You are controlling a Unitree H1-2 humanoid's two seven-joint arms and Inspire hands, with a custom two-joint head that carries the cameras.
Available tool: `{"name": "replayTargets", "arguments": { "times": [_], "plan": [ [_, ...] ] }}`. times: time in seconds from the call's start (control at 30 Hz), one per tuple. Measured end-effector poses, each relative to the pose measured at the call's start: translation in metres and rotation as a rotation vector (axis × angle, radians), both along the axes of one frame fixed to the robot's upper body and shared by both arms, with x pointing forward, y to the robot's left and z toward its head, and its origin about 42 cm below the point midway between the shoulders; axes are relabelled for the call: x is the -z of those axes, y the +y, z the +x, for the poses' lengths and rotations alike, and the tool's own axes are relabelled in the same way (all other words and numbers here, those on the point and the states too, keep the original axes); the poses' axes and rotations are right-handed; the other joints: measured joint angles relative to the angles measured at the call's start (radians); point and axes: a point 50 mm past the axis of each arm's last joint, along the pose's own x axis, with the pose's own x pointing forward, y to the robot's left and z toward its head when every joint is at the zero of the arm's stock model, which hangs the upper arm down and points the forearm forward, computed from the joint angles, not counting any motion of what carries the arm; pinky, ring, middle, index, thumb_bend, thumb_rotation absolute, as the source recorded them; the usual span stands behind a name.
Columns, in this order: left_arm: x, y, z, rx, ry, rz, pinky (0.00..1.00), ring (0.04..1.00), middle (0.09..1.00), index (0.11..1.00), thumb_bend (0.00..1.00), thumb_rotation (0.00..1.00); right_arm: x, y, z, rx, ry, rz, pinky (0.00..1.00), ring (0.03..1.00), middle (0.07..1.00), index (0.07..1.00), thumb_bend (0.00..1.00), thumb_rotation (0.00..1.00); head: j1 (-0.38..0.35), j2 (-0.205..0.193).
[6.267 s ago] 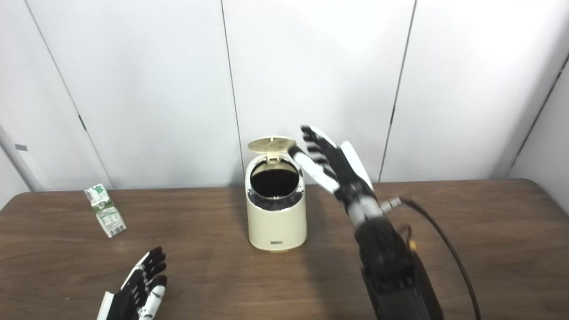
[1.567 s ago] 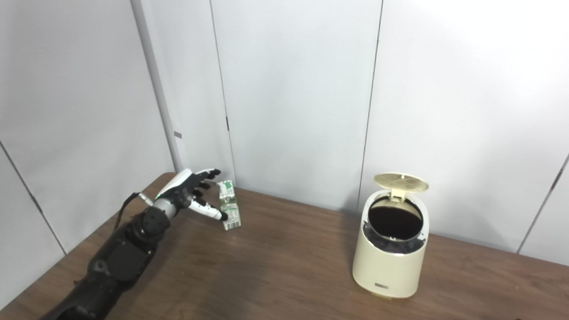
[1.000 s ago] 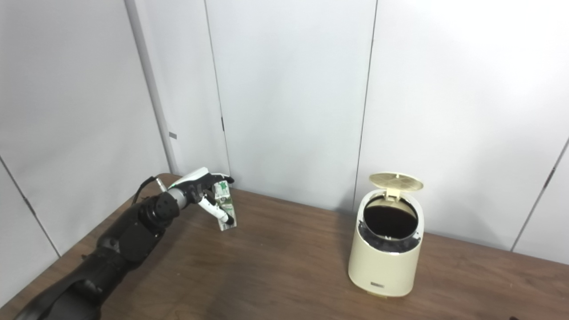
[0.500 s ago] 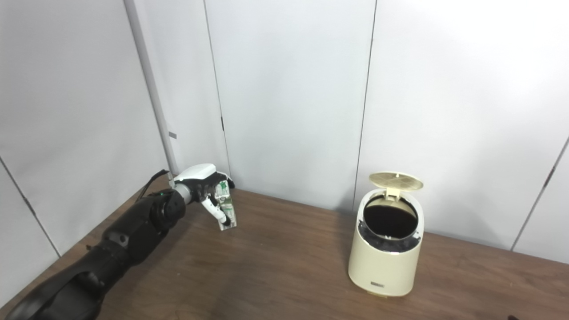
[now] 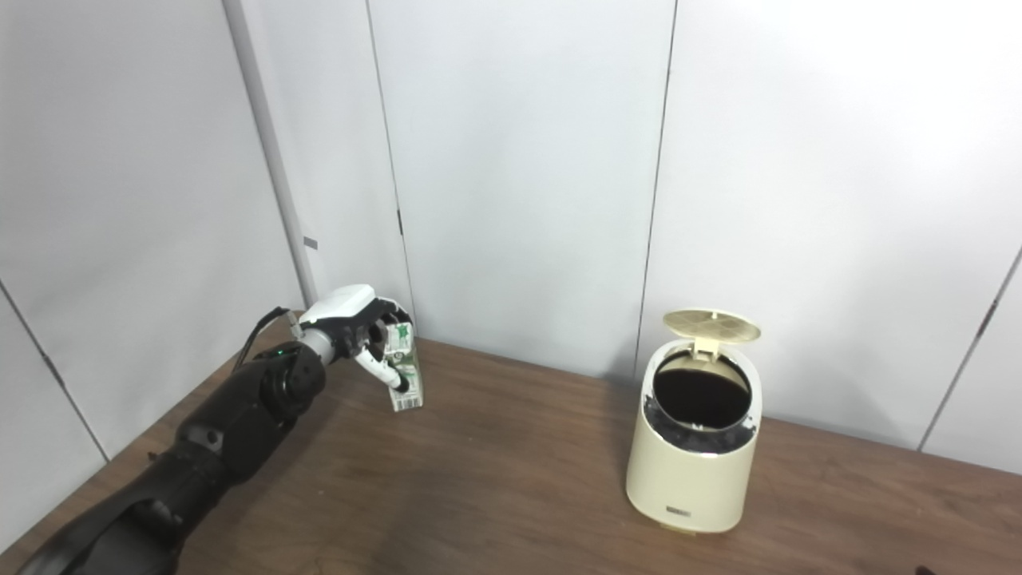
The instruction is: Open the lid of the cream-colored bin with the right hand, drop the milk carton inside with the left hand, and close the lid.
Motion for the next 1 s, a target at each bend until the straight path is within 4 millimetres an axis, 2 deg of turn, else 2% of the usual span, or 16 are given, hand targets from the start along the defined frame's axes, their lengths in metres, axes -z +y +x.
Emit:
{"name": "replayTargets", "arguments": {
  "times": [0.17,0.27,0.37,0.4,0.43,0.53,0.67,1.0],
  "plan": [
    [0.003,-0.006,-0.002,0.011,-0.009,-0.017,0.55,0.638,0.706,0.722,0.77,0.08,0.0,0.0,-0.001,-0.002,0.0,0.0,0.64,0.822,0.865,0.91,0.75,1.0,0.0,0.008],
    [0.005,-0.008,-0.002,0.011,-0.009,-0.03,0.52,0.607,0.683,0.701,0.76,0.03,0.0,0.0,-0.001,-0.002,0.001,0.001,0.64,0.82,0.863,0.908,0.74,1.0,0.0,0.009],
    [0.006,-0.011,-0.001,0.008,-0.016,-0.06,0.47,0.537,0.608,0.666,0.74,0.0,0.0,0.0,-0.001,-0.002,0.001,0.003,0.64,0.815,0.859,0.906,0.75,1.0,0.0,0.011],
    [0.007,-0.012,-0.001,0.007,-0.018,-0.071,0.47,0.483,0.548,0.6,0.62,0.0,0.0,0.0,-0.001,-0.002,0.001,0.005,0.64,0.814,0.857,0.903,0.75,1.0,-0.002,0.015],
    [0.007,-0.013,0.0,0.008,-0.02,-0.081,0.49,0.462,0.512,0.544,0.55,0.0,0.0,-0.001,-0.001,-0.001,0.002,0.008,0.64,0.813,0.856,0.902,0.74,1.0,-0.002,0.015],
    [0.01,-0.018,0.001,0.009,-0.023,-0.112,0.5,0.463,0.503,0.483,0.51,0.0,0.0,-0.002,-0.001,0.0,0.005,0.018,0.63,0.807,0.852,0.896,0.74,0.99,0.0,0.02],
    [0.014,-0.025,0.002,0.012,-0.04,-0.137,0.49,0.464,0.505,0.468,0.5,0.0,0.0,-0.002,-0.002,-0.002,0.007,0.027,0.63,0.805,0.849,0.894,0.75,0.99,0.002,0.021],
    [0.016,-0.024,0.0,0.004,-0.055,-0.126,0.49,0.443,0.505,0.476,0.5,0.0,0.0,-0.002,-0.002,-0.003,0.008,0.025,0.63,0.806,0.849,0.898,0.77,1.0,-0.002,0.02]
  ]
}}
